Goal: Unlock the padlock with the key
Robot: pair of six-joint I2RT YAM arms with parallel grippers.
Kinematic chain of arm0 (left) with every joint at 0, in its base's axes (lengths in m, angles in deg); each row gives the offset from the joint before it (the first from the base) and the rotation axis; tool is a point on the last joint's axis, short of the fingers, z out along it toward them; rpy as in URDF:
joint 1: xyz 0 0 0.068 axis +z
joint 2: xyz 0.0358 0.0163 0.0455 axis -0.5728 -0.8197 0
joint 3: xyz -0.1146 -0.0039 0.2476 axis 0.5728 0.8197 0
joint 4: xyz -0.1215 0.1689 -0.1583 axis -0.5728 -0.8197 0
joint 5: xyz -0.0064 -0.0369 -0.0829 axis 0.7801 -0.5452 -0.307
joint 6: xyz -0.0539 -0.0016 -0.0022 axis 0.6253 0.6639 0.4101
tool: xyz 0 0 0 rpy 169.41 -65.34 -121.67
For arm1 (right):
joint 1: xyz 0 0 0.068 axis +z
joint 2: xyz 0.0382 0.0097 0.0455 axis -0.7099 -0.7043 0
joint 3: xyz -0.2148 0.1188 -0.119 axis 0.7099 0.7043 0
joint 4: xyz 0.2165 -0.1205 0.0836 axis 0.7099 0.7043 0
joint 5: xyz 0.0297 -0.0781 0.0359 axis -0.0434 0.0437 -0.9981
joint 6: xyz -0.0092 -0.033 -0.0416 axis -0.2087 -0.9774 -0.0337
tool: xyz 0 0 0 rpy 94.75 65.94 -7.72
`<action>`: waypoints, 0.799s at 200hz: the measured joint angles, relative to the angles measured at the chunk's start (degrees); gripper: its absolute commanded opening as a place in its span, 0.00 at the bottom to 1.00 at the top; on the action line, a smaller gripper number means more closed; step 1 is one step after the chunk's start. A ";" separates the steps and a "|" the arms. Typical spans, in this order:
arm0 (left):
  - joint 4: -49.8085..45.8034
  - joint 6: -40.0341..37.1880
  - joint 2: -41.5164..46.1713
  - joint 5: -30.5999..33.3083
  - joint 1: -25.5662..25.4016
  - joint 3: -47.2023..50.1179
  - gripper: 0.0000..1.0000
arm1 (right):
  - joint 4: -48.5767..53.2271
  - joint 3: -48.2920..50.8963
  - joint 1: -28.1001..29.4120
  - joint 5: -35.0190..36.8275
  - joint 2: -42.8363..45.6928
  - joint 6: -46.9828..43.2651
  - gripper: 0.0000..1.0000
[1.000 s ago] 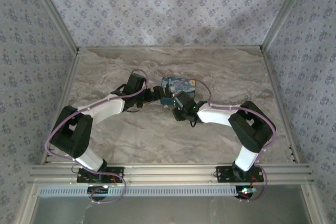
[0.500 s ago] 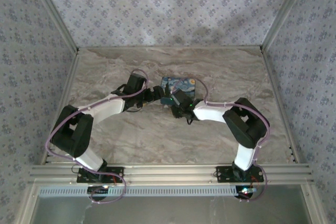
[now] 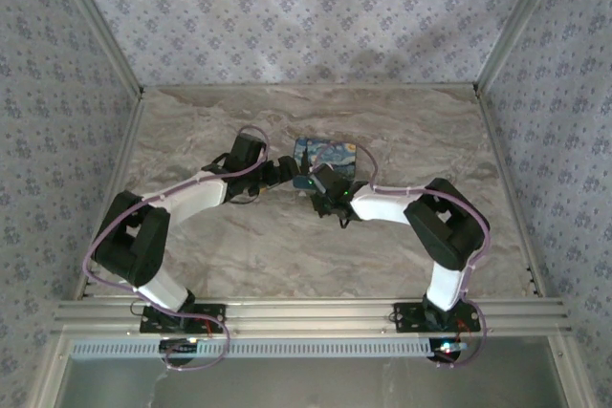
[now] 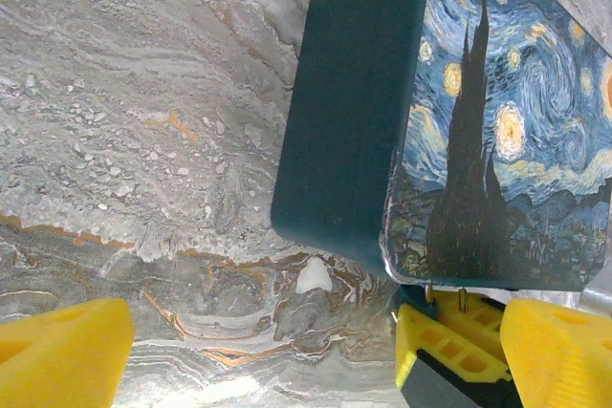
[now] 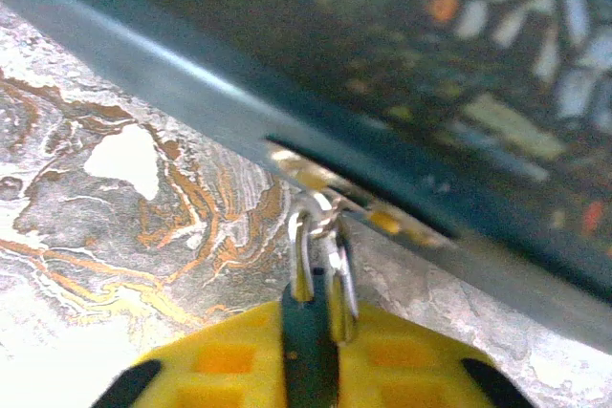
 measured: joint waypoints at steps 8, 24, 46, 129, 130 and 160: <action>-0.02 0.00 0.00 0.00 0.00 0.00 0.98 | -0.02 0.26 0.11 0.11 0.28 0.13 0.07; 0.00 -0.02 -0.09 0.02 0.04 0.00 0.98 | 0.17 1.20 0.26 0.15 1.14 -0.44 0.02; 0.00 -0.04 -0.94 0.02 0.26 -0.20 0.98 | 1.01 2.23 0.37 -0.04 2.45 -2.16 0.00; 0.11 -0.22 -5.77 -0.02 0.35 -4.11 0.98 | 4.00 2.45 -0.42 -5.33 4.87 -8.63 0.26; 0.11 -0.22 -5.77 -0.02 0.35 -4.11 0.98 | 4.00 2.47 -0.46 -5.38 4.90 -8.63 0.27; 0.11 -0.22 -5.77 -0.28 0.35 -4.11 0.98 | 4.04 2.86 -1.22 -5.53 4.98 -8.48 0.31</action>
